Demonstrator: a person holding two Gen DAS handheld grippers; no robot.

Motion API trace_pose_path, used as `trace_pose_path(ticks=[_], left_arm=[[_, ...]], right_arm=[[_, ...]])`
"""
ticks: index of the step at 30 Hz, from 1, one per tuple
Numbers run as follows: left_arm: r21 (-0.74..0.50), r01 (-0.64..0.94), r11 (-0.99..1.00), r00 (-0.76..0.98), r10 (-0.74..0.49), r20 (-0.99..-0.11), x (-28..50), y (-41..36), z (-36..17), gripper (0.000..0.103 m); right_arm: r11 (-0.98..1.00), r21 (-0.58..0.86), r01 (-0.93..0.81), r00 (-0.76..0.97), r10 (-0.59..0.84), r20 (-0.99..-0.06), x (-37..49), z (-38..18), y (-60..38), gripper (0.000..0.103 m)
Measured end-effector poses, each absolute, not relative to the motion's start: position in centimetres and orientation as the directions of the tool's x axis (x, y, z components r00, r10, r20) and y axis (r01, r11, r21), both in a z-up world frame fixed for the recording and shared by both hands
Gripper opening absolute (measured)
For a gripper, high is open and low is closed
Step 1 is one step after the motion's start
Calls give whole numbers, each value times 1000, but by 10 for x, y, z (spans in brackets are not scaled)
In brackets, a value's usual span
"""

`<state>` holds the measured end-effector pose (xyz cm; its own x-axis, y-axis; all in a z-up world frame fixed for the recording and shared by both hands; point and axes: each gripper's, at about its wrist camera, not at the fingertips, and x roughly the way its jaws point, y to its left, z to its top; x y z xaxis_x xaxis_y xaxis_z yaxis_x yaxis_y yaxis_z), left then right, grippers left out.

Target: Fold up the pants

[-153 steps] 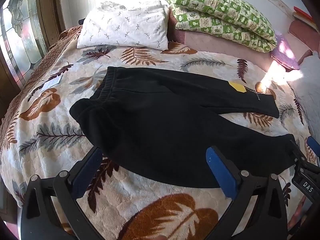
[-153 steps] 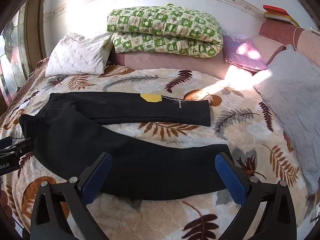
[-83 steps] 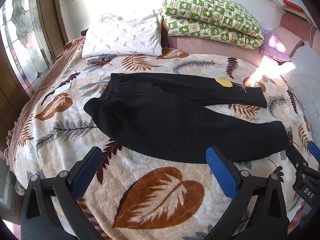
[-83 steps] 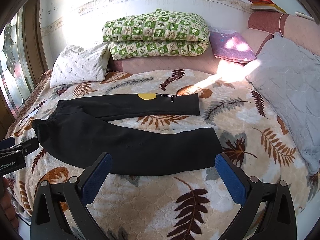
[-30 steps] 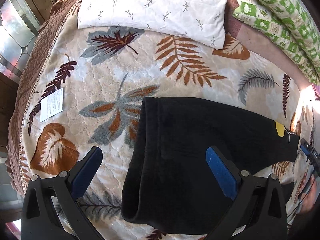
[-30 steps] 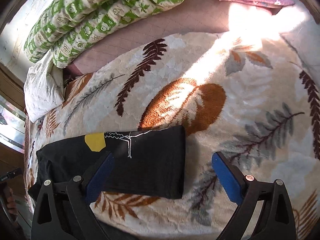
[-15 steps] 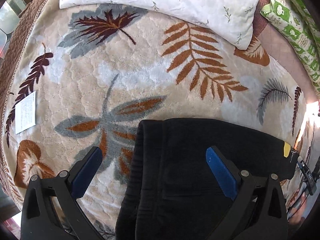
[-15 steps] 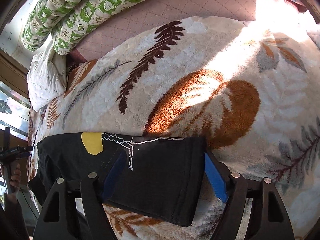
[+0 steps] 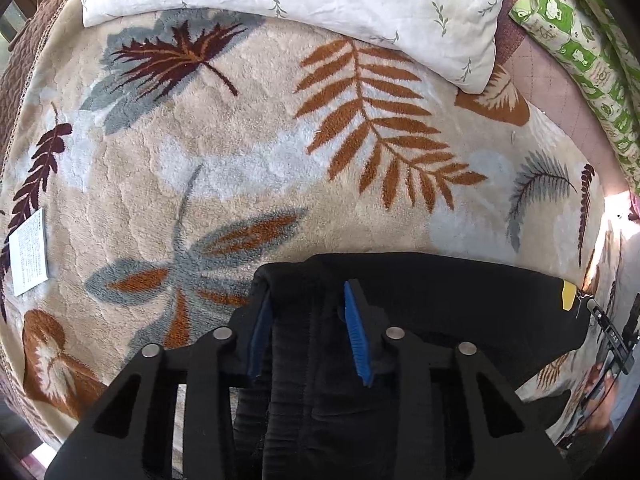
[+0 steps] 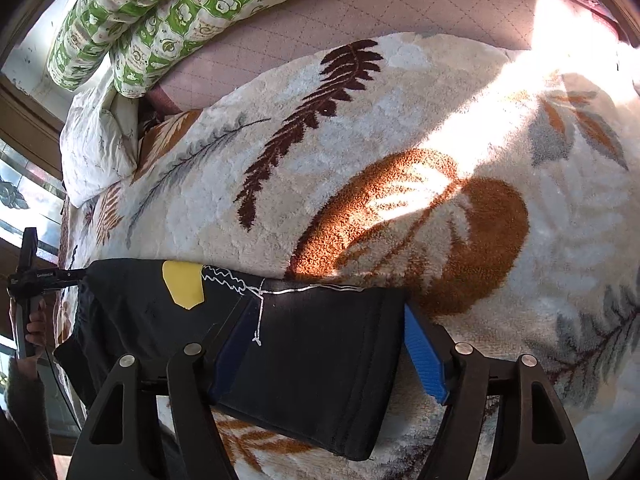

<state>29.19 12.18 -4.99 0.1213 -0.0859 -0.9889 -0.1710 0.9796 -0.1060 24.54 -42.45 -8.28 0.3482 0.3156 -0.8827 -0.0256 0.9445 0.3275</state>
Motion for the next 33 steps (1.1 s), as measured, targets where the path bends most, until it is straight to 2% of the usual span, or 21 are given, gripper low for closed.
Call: trace_pose_path(ticks=[1, 2, 3, 6, 7, 11, 20, 33], left_arm=[[-98, -167, 981, 126, -77, -989, 292, 120, -47, 27], [-75, -159, 984, 128, -55, -990, 291, 117, -44, 25], [-52, -150, 987, 130, -33, -991, 290, 117, -41, 23], [12, -133, 991, 154, 33, -987, 285, 105, -28, 8], [33, -135, 990, 164, 55, -985, 283, 101, -22, 7], [63, -150, 987, 205, 93, -974, 275, 93, -2, 7], [4, -176, 984, 252, 49, -967, 252, 105, 12, 7], [-13, -210, 978, 371, 68, -926, 188, 107, 47, 5]], right_arm=[[947, 321, -33, 344, 312, -886, 246, -83, -425, 54], [949, 313, -40, 340, 308, -889, 247, -82, -426, 27], [947, 319, -44, 332, 315, -889, 248, -83, -427, 16], [945, 324, -52, 325, 323, -889, 245, -82, -426, 16], [948, 311, -63, 332, 314, -890, 243, -80, -424, 15], [954, 289, -78, 361, 298, -884, 237, -69, -420, 15], [969, 202, -141, 438, 244, -865, 214, -34, -406, 15], [976, 111, -188, 536, 196, -821, 170, 5, -384, 15]])
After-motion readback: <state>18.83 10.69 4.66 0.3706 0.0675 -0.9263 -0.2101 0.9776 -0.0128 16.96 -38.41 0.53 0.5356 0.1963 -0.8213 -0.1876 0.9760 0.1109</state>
